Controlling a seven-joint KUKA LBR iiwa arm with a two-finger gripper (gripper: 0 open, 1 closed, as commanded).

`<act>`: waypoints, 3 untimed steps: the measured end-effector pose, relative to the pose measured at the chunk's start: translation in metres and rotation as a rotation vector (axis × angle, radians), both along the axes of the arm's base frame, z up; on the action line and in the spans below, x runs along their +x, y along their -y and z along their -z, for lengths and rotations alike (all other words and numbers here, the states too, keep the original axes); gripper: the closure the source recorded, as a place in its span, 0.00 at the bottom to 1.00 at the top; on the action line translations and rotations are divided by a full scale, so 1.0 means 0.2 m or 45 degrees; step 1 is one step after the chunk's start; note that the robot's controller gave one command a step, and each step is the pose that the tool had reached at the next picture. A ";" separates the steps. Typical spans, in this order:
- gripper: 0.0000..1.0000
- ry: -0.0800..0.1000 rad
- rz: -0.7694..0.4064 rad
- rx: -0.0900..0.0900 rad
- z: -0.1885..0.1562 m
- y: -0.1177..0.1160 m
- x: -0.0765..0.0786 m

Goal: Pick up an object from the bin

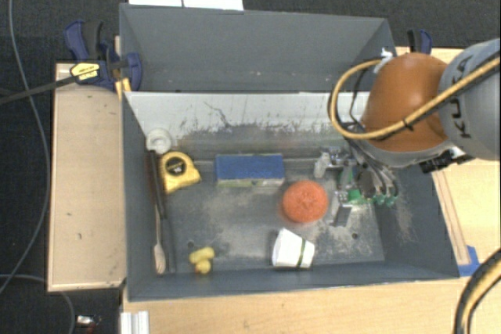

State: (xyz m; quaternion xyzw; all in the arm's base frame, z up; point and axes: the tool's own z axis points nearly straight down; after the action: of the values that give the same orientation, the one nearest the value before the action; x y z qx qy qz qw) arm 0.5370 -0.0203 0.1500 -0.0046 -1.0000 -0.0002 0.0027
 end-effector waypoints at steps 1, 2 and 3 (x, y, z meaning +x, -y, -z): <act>0.00 0.010 -0.001 0.000 -0.02 0.00 0.01; 0.00 0.014 0.081 0.001 0.40 -0.08 0.11; 0.00 0.022 0.060 -0.001 0.22 -0.10 0.12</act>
Offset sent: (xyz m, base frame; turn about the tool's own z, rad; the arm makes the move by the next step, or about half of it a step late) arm 0.0198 0.0153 -0.0800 0.0653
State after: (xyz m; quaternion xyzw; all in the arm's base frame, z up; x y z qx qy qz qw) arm 0.5600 -0.0001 0.1064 -0.0282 -0.9996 0.0000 -0.0061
